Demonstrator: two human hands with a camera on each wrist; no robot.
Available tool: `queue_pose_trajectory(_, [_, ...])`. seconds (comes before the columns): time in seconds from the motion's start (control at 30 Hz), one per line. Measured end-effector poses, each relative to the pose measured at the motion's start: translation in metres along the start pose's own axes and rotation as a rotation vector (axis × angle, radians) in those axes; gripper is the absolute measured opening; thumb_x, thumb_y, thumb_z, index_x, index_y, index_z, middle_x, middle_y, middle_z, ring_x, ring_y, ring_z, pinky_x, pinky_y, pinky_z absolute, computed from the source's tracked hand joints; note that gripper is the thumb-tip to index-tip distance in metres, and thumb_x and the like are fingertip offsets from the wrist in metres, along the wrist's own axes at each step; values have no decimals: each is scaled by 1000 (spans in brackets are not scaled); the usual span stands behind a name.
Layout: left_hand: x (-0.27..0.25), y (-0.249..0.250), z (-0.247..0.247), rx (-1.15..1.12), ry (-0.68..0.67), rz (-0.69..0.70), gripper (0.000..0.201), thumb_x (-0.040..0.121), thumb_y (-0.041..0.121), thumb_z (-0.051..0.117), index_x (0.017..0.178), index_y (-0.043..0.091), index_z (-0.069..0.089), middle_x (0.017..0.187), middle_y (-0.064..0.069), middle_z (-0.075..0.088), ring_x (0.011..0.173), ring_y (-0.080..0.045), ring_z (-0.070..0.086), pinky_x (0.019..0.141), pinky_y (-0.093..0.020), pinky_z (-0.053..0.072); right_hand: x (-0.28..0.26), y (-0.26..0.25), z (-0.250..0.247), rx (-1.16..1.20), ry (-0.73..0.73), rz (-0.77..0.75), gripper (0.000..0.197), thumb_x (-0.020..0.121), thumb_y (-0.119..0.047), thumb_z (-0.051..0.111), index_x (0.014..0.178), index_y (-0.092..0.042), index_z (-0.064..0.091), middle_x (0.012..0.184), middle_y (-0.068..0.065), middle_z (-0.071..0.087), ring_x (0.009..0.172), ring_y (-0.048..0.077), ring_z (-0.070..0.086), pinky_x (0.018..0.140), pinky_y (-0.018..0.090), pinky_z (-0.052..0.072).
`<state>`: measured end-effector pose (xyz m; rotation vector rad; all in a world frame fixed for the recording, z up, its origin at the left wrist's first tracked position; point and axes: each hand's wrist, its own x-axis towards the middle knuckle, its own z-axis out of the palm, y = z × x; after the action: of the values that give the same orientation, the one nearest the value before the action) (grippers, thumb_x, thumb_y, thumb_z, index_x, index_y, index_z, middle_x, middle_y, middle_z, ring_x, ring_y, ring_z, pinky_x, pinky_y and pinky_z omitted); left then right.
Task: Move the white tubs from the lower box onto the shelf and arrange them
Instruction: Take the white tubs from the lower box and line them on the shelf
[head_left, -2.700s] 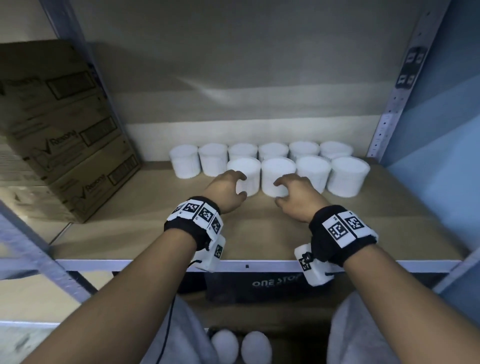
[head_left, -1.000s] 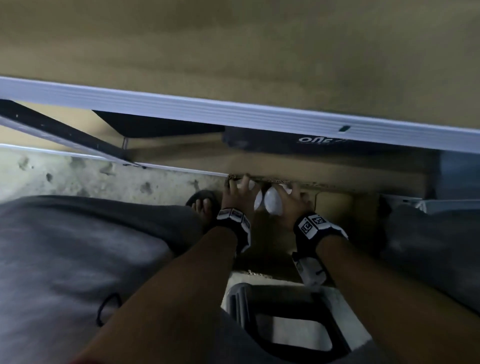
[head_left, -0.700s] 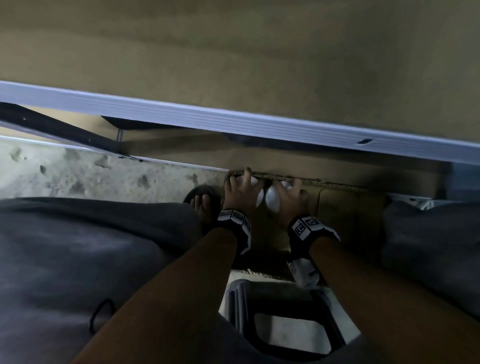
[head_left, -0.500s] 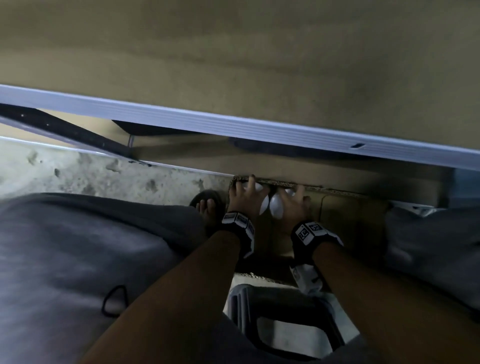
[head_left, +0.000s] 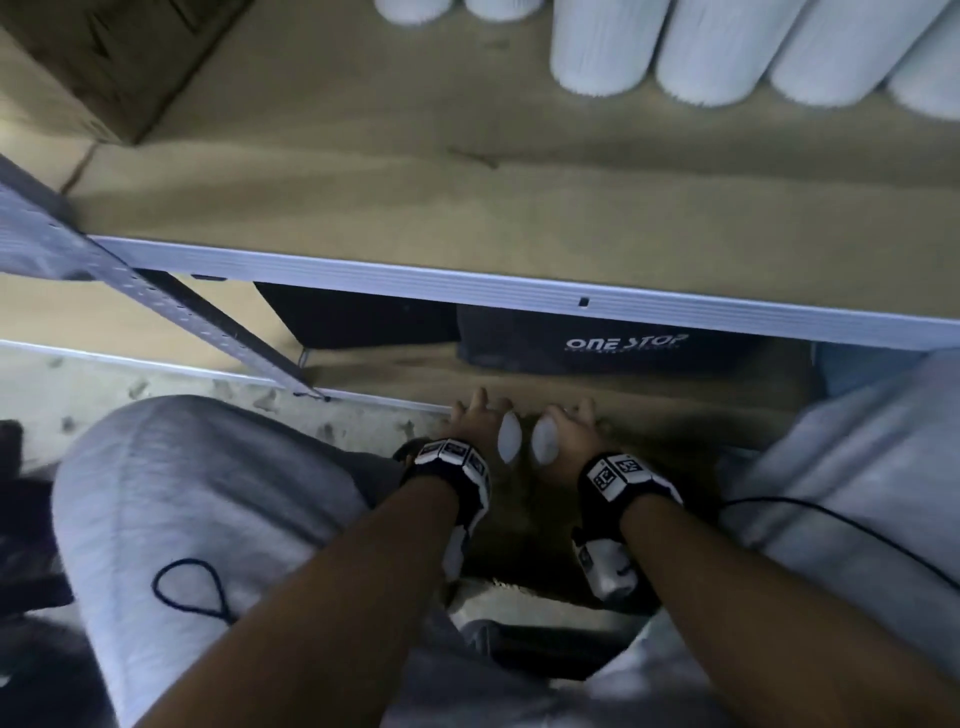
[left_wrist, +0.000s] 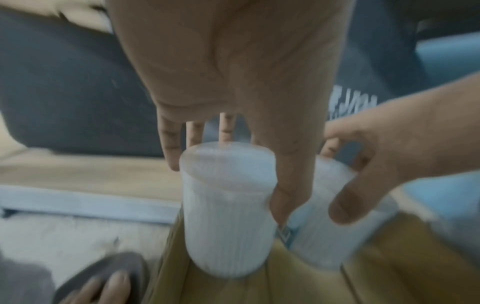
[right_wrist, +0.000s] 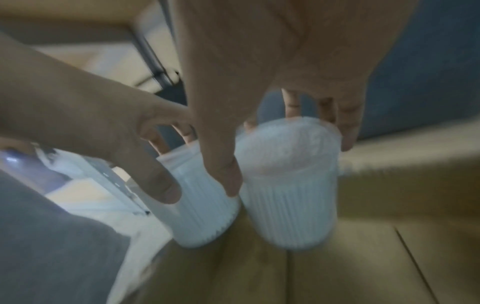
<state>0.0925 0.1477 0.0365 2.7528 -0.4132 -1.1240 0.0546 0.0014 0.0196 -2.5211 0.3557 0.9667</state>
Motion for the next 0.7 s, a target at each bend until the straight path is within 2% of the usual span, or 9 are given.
queue_pose_trajectory(0.1, [-23,2,-18,-36,76,1,92,65,44,68,144,31,23,152,-6,19,135,-47,26,102,-59,37,-20,-12,-15,-10,49,-59,61,68,-54,54,126,-42,36,149,7,19,132,44,26,106,55,35])
queue_pose_trajectory(0.17, [-35,2,-29,-12,143,26,90,65,43,69,142,28,25,148,-5,21,132,-45,31,104,-55,38,-41,-22,-29,-16,98,-99,60,66,-59,46,124,-49,37,148,3,26,128,42,32,104,53,34])
queue_pose_trajectory(0.2, [-41,2,-35,7,158,40,90,65,41,72,142,27,27,146,-7,23,131,-44,32,105,-53,38,-53,-26,-37,-21,115,-116,59,68,-58,47,126,-49,36,148,4,25,127,42,33,105,52,34])
queue_pose_trajectory(0.27, [-52,0,-49,30,169,49,94,59,41,77,139,26,30,140,-8,28,128,-43,37,104,-51,39,-68,-29,-51,-48,127,-123,59,73,-45,60,128,-39,38,143,6,21,128,42,32,105,47,35])
queue_pose_trajectory(0.33, [-64,-2,-62,46,188,63,95,56,44,81,137,26,33,135,-8,32,123,-41,40,100,-51,42,-81,-31,-67,-55,159,-133,65,67,-38,72,124,-40,40,139,5,19,124,42,33,99,46,40])
queue_pose_trajectory(0.5, [-105,-7,-99,46,258,80,92,57,44,82,136,27,37,128,-5,36,118,-37,44,91,-50,48,-114,-45,-101,-81,204,-239,81,58,-45,80,129,-44,40,129,4,24,118,39,42,100,46,44])
queue_pose_trajectory(0.6, [-130,-9,-122,40,282,104,92,53,46,82,133,30,38,124,-3,37,117,-34,45,90,-51,50,-138,-51,-124,-125,224,-290,85,57,-45,81,133,-42,41,125,4,33,116,33,45,96,43,47])
queue_pose_trajectory(0.7, [-153,-7,-147,45,283,127,92,55,45,83,135,30,39,127,-4,37,119,-32,45,94,-49,48,-159,-59,-142,-137,212,-368,84,53,-47,82,130,-36,49,127,2,44,113,24,52,93,38,50])
